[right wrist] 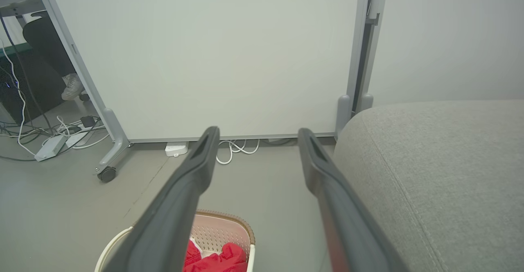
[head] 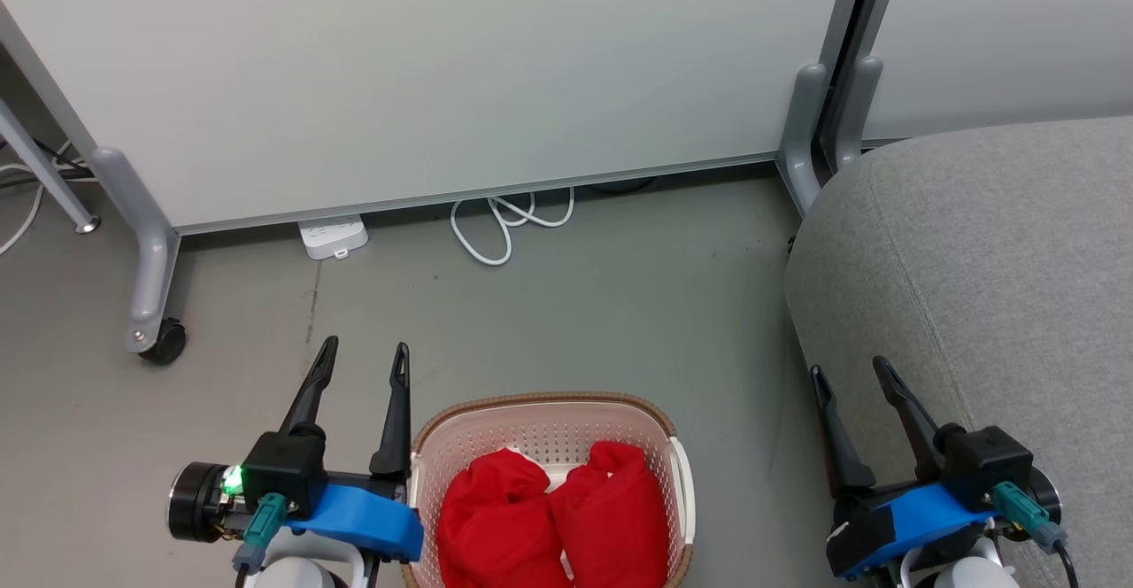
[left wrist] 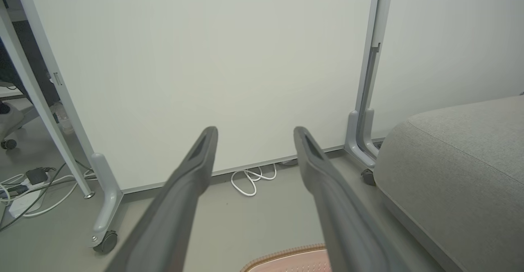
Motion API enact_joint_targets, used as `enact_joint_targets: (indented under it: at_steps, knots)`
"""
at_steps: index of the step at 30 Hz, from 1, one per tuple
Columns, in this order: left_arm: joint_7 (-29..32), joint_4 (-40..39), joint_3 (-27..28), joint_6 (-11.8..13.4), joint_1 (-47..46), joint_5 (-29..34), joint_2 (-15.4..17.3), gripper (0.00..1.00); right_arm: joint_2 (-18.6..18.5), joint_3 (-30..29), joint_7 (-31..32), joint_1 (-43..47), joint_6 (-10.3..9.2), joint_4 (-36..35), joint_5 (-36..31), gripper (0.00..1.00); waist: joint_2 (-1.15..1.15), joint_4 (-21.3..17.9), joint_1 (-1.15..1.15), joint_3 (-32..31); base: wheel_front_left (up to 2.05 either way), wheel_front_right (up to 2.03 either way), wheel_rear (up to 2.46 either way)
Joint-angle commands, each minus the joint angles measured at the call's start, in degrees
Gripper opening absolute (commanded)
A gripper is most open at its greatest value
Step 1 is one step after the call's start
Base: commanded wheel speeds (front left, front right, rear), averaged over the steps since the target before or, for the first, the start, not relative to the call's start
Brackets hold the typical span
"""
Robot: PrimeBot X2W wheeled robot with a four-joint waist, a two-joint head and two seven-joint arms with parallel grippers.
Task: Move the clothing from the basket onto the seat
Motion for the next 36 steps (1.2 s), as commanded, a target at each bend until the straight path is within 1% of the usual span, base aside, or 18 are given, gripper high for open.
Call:
enact_joint_targets:
  at_steps: [1,8,14,18,19,22,23,28,36]
  knots:
    - [-0.28,0.14,-0.2,-0.26,-0.9,-0.01,0.14,1.0,-0.36,-0.04,-0.34,-0.78,0.03,0.11,0.39,1.0,0.0,0.0,0.0,0.12,0.0,0.0,0.0]
    - [-0.23,1.78,-1.26,-0.82,-2.57,0.9,0.19,1.0,-0.36,0.28,-0.34,-1.47,0.03,-0.1,0.31,1.0,0.0,-0.55,0.0,1.5,0.0,0.0,0.0]
    - [-0.23,5.82,-3.35,-1.86,-6.05,2.04,1.87,1.0,-0.34,0.42,-0.34,-2.85,0.03,-0.49,0.04,1.0,0.0,-2.03,0.0,4.54,0.0,0.0,0.0]
    - [-0.23,9.48,-6.27,-2.19,-9.32,2.41,3.46,1.0,-0.34,0.83,-0.32,-4.43,0.03,-0.94,-0.11,1.0,0.0,-3.43,0.0,7.64,0.0,0.0,0.0]
    - [-0.23,9.48,-6.27,-2.19,-9.32,2.41,3.46,1.0,-0.34,0.83,-0.32,-4.43,0.03,-0.94,-0.11,1.0,0.0,-3.43,0.0,7.64,0.0,0.0,0.0]
    - [-0.23,12.53,-9.01,-2.38,-12.08,2.52,4.97,1.0,-0.33,1.25,-0.3,-6.02,0.03,-1.23,-0.13,1.0,0.0,-4.64,0.0,10.48,0.0,0.0,0.0]
    - [-0.23,14.41,-11.47,-2.44,-13.92,2.13,5.94,1.0,-0.33,1.6,-0.29,-7.19,0.03,-1.55,-0.1,1.0,0.0,-5.51,0.0,12.49,0.0,0.0,0.0]
    - [-0.23,19.65,-18.28,-2.3,-18.92,0.42,9.0,1.0,-0.33,2.22,-0.28,-10.21,0.03,-2.36,0.21,1.0,0.0,-7.44,0.0,17.75,0.0,0.0,0.0]
    - [-0.23,28.09,-29.22,-2.31,-27.99,-2.56,12.65,1.0,-0.31,3.11,-0.28,-15.35,0.03,-4.09,-0.3,1.0,0.0,-9.93,0.0,26.63,0.0,0.0,0.0]
